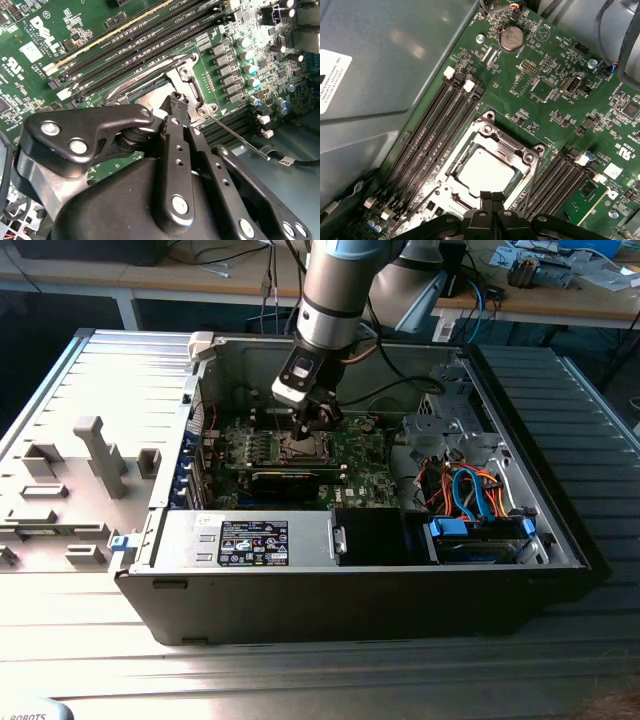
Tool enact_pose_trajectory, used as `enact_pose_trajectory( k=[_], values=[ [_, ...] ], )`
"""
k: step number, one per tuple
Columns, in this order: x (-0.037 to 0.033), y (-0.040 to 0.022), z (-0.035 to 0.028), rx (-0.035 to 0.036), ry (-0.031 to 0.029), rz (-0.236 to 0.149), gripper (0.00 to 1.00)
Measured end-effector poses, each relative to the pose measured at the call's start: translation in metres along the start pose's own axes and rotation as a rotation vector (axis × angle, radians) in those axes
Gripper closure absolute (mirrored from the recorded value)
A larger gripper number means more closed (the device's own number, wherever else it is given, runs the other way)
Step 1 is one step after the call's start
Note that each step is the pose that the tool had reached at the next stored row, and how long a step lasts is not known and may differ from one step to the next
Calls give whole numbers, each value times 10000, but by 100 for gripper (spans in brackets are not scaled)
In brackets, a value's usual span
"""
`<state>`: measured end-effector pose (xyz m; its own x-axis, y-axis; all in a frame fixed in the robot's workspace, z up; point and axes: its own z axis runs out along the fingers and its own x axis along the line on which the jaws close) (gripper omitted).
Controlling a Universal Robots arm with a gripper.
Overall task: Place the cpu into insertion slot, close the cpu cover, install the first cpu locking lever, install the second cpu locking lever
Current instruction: 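Install the first cpu locking lever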
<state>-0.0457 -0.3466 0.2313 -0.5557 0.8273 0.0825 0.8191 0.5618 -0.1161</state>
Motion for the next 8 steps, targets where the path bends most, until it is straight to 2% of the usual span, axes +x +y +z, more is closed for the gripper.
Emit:
enact_pose_trajectory(
  k=[8],
  values=[
    [0,0,0,22,-31,-258,89]
  ],
)
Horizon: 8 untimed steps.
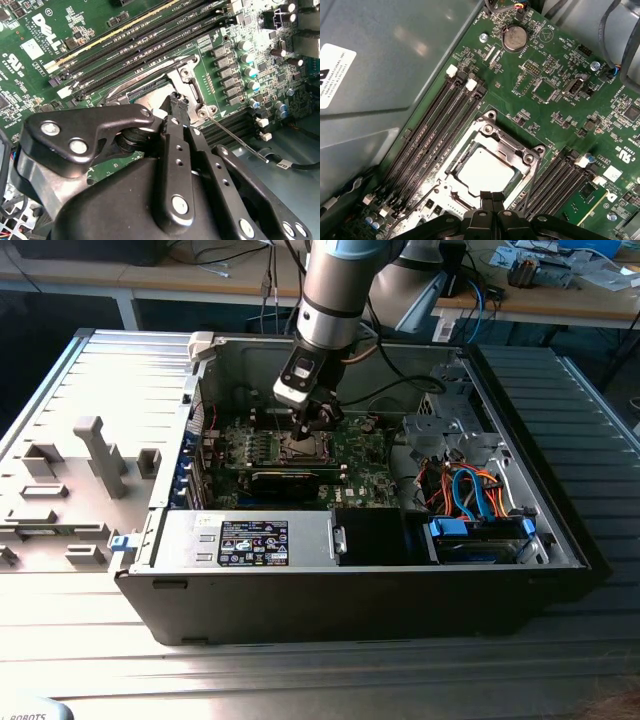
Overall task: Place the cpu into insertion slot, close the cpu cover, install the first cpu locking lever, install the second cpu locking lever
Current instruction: 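Install the first cpu locking lever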
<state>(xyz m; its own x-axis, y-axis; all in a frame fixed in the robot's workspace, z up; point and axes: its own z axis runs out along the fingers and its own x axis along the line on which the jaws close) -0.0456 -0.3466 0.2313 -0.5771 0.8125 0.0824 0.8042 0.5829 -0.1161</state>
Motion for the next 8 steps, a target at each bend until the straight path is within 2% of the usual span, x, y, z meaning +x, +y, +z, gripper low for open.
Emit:
enact_pose_trajectory(
  k=[8],
  values=[
    [0,0,0,20,-27,-197,89]
  ],
)
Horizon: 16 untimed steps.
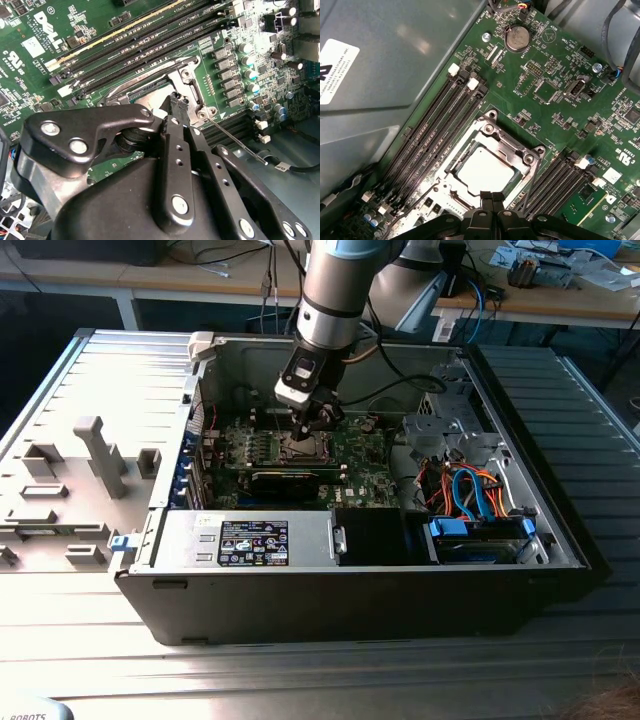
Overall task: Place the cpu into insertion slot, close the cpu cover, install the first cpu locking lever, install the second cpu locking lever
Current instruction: 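Install the first cpu locking lever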
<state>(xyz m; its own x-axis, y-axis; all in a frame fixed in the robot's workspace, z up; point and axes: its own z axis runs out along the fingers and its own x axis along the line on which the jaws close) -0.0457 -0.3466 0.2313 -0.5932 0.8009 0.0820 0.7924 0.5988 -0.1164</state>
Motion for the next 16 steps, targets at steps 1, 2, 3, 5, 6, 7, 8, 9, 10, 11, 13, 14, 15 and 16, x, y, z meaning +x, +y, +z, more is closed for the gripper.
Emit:
enact_pose_trajectory(
  k=[1,2,3,5,6,7,8,9,10,11,13,14,15,16],
  values=[
    [0,0,0,2,-2,-18,89],
    [0,0,0,3,-5,-38,89],
    [0,0,0,6,-8,-69,89],
    [0,0,0,10,-14,-113,89],
    [0,0,0,11,-17,-134,89],
    [0,0,0,15,-22,-171,89],
    [0,0,0,17,-23,-188,89],
    [0,0,0,19,-26,-208,89],
    [0,0,0,21,-30,-237,89],
    [0,0,0,23,-32,-262,89],
    [0,0,0,26,-37,-302,89],
    [0,0,0,28,-39,-319,89],
    [0,0,0,30,-42,-343,89],
    [0,0,0,31,-44,-357,89]
  ],
)
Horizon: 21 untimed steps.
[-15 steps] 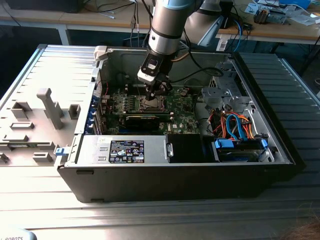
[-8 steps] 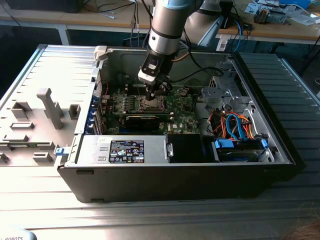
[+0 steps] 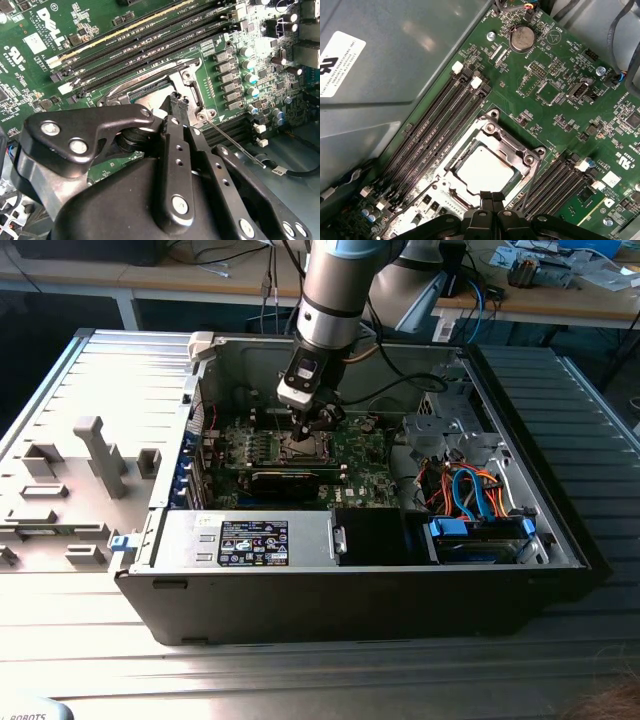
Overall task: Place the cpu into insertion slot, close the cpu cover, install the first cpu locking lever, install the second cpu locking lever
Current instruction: 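Install the first cpu locking lever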
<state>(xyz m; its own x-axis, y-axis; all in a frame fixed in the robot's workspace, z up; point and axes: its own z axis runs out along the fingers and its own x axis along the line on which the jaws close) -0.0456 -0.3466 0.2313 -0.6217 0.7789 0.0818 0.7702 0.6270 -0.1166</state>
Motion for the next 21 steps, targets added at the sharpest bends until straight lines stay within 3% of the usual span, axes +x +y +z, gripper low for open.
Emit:
enact_pose_trajectory(
  k=[21],
  values=[
    [0,0,0,33,-47,-400,89]
  ],
)
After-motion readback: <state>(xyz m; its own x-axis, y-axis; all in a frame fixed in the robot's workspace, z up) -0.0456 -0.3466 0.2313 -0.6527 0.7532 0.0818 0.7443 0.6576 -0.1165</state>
